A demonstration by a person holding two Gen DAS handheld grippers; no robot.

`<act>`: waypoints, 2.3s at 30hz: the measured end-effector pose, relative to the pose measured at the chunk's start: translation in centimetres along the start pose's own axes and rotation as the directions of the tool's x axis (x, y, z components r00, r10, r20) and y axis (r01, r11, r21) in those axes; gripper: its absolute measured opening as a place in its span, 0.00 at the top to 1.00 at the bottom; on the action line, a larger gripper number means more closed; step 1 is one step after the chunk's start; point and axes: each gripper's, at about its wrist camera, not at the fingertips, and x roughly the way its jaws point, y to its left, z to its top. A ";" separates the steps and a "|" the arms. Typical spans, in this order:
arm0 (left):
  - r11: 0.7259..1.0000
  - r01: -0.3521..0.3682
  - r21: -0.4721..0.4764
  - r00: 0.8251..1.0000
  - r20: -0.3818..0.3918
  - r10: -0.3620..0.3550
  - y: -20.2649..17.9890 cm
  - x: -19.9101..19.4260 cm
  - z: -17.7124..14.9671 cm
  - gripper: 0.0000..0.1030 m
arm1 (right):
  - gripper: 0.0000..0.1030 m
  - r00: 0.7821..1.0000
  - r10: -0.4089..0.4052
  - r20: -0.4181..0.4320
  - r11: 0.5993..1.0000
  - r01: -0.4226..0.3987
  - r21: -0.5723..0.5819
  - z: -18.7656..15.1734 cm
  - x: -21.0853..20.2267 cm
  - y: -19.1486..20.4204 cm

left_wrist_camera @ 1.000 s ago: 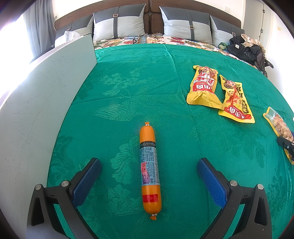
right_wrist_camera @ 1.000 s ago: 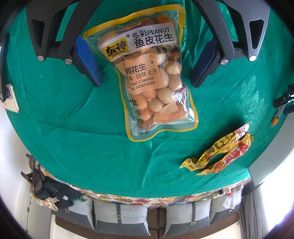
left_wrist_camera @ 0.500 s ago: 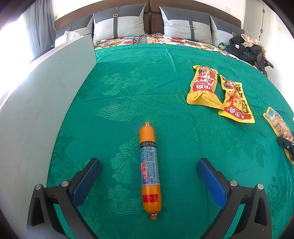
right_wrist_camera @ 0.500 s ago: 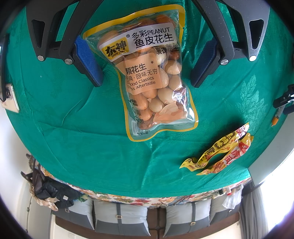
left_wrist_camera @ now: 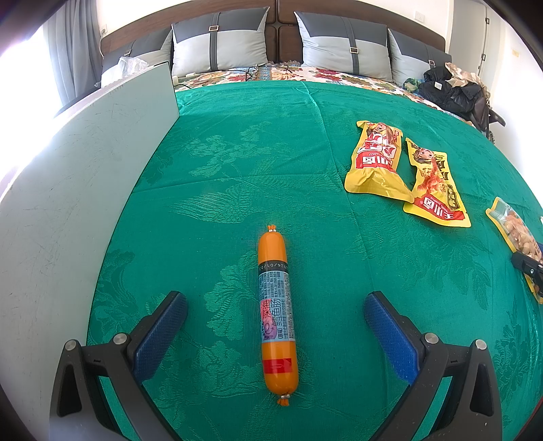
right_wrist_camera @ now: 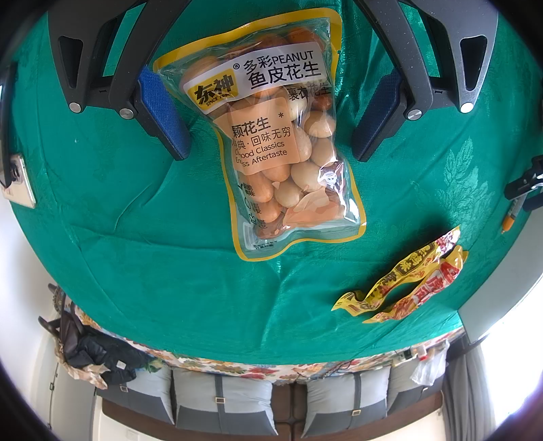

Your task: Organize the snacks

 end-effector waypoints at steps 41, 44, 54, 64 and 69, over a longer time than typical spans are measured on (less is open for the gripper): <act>0.985 0.167 0.030 0.957 -0.244 -0.155 1.2 -2.2 1.2 0.86 | 0.46 0.952 0.024 -0.304 0.991 -0.063 -0.120 2.7 -0.8 0.4; 0.979 0.204 -0.023 0.962 -0.178 -0.205 1.9 -4.2 0.8 0.86 | 0.47 0.959 0.113 -0.260 0.992 -0.125 -0.029 2.9 -3.2 0.3; 0.876 0.418 -0.240 0.909 0.111 -0.403 7.9 -16.1 1.7 0.86 | 0.47 0.919 0.375 -0.123 0.926 -0.377 0.002 5.7 -12.0 9.0; 0.901 0.160 -0.402 0.980 0.174 -0.096 25.0 -22.1 1.0 0.86 | 0.47 0.737 0.672 -0.078 0.717 -0.673 -0.181 13.4 -17.7 31.7; 0.887 -0.077 -0.456 0.994 0.035 0.105 29.8 -20.1 -3.0 0.61 | 0.32 0.696 0.697 -0.174 0.663 -0.717 -0.216 13.0 -15.5 41.8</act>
